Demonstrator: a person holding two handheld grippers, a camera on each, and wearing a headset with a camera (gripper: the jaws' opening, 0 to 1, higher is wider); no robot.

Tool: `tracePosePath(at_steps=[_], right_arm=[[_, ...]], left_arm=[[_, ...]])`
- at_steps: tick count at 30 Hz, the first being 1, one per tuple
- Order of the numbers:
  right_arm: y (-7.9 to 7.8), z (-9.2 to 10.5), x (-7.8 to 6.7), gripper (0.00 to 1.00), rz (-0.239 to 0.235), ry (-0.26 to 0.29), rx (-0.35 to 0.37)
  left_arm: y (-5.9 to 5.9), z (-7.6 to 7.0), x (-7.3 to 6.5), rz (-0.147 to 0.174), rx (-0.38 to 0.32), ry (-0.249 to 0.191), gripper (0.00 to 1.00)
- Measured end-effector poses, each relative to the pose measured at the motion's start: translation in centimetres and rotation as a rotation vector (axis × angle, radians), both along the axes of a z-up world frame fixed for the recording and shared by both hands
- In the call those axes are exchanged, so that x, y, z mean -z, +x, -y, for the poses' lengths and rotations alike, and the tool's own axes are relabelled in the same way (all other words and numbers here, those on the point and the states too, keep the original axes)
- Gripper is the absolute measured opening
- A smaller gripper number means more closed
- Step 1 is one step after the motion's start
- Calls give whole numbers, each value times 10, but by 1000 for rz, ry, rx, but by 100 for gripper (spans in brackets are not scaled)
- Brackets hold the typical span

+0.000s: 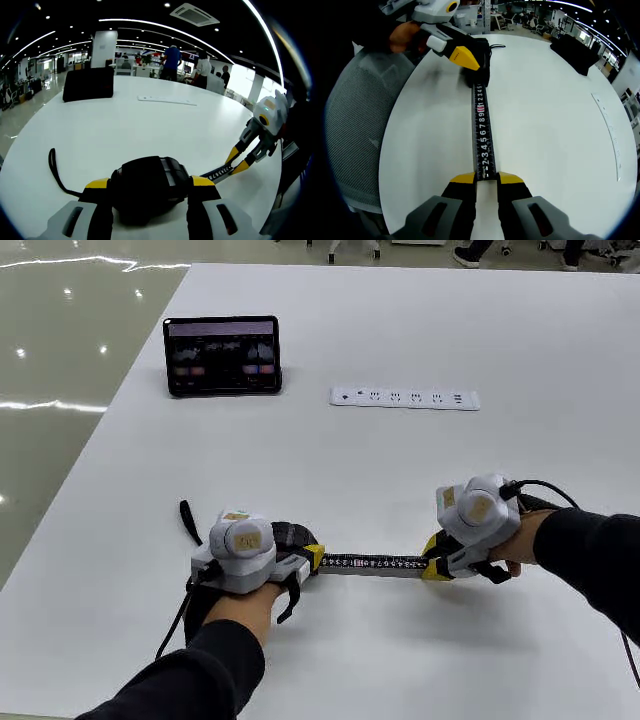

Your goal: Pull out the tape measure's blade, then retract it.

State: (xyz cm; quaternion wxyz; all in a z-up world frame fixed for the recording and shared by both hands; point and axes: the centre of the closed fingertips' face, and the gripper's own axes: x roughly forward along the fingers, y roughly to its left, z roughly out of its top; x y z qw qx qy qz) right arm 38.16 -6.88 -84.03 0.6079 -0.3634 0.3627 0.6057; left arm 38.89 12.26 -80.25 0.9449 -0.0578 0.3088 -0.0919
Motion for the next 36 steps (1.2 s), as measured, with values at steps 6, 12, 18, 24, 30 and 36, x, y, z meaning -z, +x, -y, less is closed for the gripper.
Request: tracePosePath(at_steps=[6,12,18,24,30,36], right_arm=[[-1,-2,0,11,4,-5,-22],[-1,-4,1,12,2,-2,-24],[-2,-6,0,12,5,-2,-34],[-2,-9,0,12,5,3,-30],[-2,-12,0,12,4,11,-31],[-2,-16,0,11,2,17,-29]], left_arm=[[0,0,0,1,0,-3,55],[-1,0,-1,1,1,-4,55],[-1,0,-1,1,2,-6,55],[-1,0,-1,3,1,-7,55],[-1,0,-1,4,2,-8,55],[-1,-1,-1,3,2,-9,55]])
